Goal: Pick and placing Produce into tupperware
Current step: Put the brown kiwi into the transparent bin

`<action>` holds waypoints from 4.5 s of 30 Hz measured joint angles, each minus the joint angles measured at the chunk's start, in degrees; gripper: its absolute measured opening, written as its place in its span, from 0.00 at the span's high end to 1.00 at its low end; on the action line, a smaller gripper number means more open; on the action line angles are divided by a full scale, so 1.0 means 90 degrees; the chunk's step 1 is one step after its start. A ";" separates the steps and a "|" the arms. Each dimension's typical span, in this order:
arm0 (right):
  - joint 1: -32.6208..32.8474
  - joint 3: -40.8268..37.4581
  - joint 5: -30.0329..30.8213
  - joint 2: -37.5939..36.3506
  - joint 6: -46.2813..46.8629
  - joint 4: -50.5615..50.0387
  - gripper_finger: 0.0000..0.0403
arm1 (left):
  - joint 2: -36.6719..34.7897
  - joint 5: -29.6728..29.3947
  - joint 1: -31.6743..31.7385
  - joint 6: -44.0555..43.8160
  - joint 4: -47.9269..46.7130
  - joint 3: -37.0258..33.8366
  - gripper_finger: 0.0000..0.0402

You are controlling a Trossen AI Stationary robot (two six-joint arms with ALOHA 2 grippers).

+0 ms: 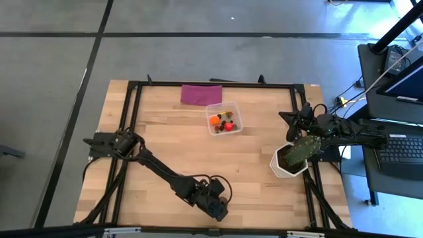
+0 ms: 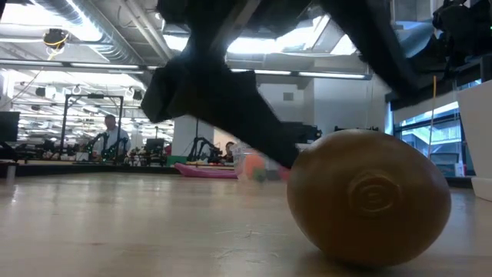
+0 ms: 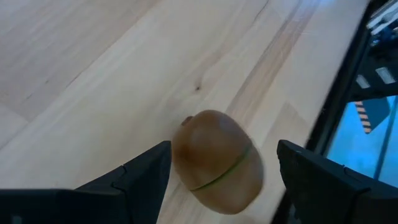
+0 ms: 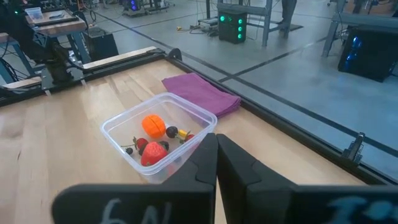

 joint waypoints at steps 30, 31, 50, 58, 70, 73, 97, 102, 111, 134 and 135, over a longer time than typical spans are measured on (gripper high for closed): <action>-0.0002 0.0000 0.0000 0.0000 0.0000 0.0000 0.98 | 0.0165 0.0942 0.0027 0.0012 -0.1021 0.0005 0.30; -0.0002 0.0000 -0.0002 0.0002 0.0000 0.0000 0.98 | 0.0165 0.0946 0.0032 0.0016 -0.1021 0.0005 0.30; 0.0000 0.0000 -0.0004 0.0001 0.0015 0.0000 0.98 | 0.0165 0.0924 0.0206 0.0032 -0.0969 0.0005 0.30; -0.0002 0.0000 -0.0010 0.0000 0.0017 0.0000 0.98 | 0.0165 0.0924 0.0420 0.0036 -0.0972 0.0005 0.30; -0.0002 0.0000 -0.0017 0.0000 0.0016 0.0000 0.98 | 0.0160 0.1002 0.0440 0.0049 -0.1271 0.0005 0.41; -0.0002 0.0000 -0.0019 0.0000 0.0017 -0.0002 0.98 | 0.0160 0.1007 0.0440 0.0049 -0.1277 0.0005 0.41; -0.0002 0.0000 -0.0019 0.0000 0.0019 0.0002 0.98 | -0.0272 0.2760 0.2170 0.2174 0.0896 -0.0008 0.41; -0.0002 -0.0002 -0.0024 0.0005 0.0017 0.0003 0.98 | -0.0643 0.2776 0.2896 0.2822 0.1035 0.0000 0.41; 0.0002 -0.0005 -0.0020 0.0049 0.0015 0.0019 0.98 | -0.1377 0.2406 0.4159 0.3978 0.0461 0.0002 0.41; 0.0002 -0.0002 0.0000 0.0116 -0.0024 0.0062 0.98 | -0.0767 0.0597 0.5251 0.4510 -0.0938 -0.0162 0.41; 0.0002 -0.0004 -0.0009 0.0138 -0.0027 0.0056 0.98 | -0.0698 0.0601 0.5243 0.4513 -0.0867 -0.0153 0.41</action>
